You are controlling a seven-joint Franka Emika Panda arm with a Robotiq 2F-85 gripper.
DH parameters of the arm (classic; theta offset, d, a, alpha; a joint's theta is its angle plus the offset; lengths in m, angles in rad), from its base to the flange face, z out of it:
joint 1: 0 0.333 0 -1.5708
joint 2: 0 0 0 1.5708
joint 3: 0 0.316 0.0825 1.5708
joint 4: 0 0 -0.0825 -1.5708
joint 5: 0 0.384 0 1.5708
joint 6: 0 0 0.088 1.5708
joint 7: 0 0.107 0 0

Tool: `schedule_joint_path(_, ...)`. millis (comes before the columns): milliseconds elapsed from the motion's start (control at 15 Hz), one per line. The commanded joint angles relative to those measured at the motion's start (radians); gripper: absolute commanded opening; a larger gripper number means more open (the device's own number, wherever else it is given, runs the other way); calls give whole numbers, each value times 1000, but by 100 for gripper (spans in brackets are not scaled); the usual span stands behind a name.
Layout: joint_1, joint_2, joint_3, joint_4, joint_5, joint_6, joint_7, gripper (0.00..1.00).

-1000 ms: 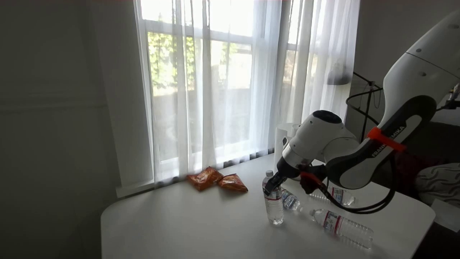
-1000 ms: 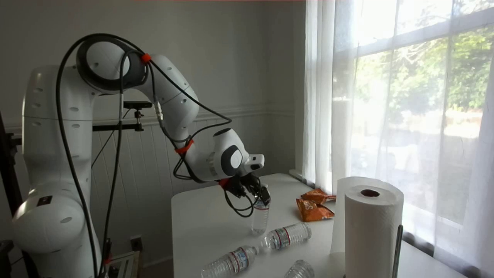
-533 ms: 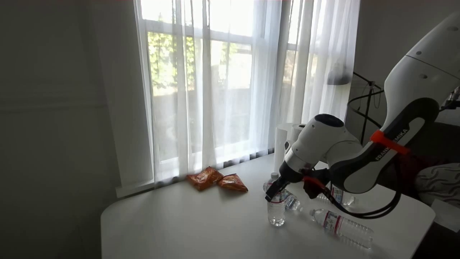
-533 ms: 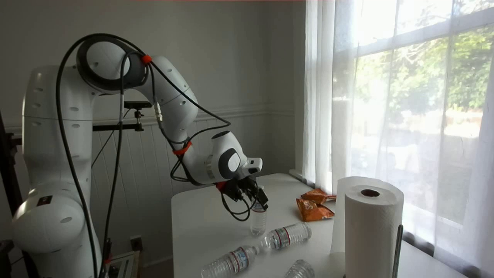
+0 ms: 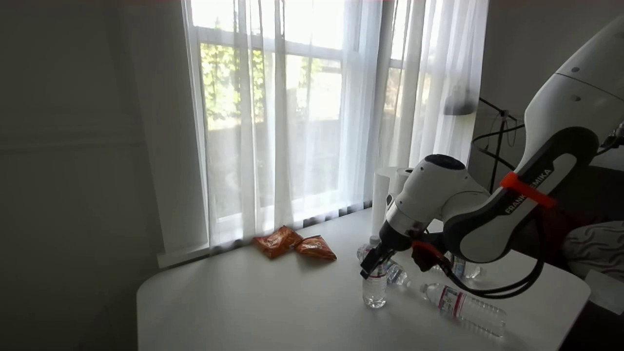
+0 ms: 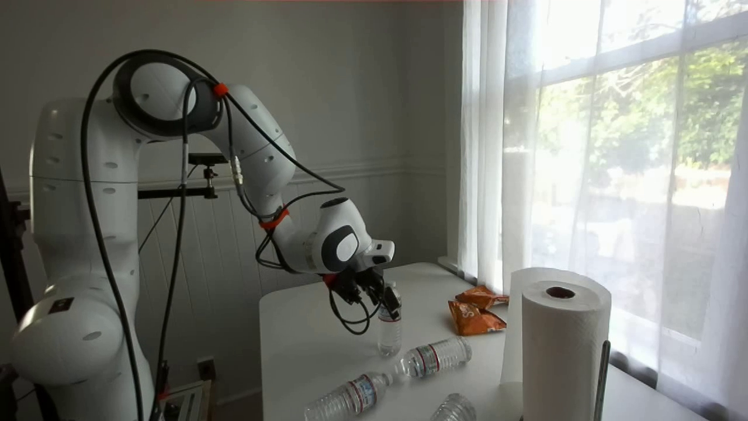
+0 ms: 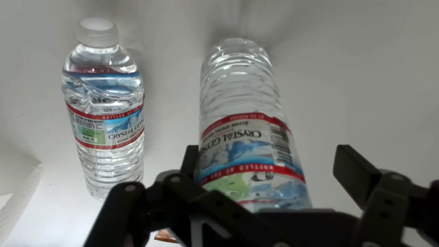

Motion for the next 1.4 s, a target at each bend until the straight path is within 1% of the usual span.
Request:
schedule_joint_path(0,-18,-82,53,-17,230,-130,-161,100)
schedule_joint_path(133,-12,-111,26,12,256,-235,-175,100)
schedule_joint_path(267,-22,-130,12,39,255,-321,-167,100)
schedule_joint_path(467,-40,-147,8,72,260,-408,-171,100)
schedule_joint_path(667,-51,-148,11,101,290,-454,-201,100)
schedule_joint_path(867,-49,-100,20,140,375,-473,-300,100)
schedule_joint_path(1133,-49,-75,26,165,422,-495,-363,100)
schedule_joint_path(1333,-48,-82,32,177,449,-523,-390,100)
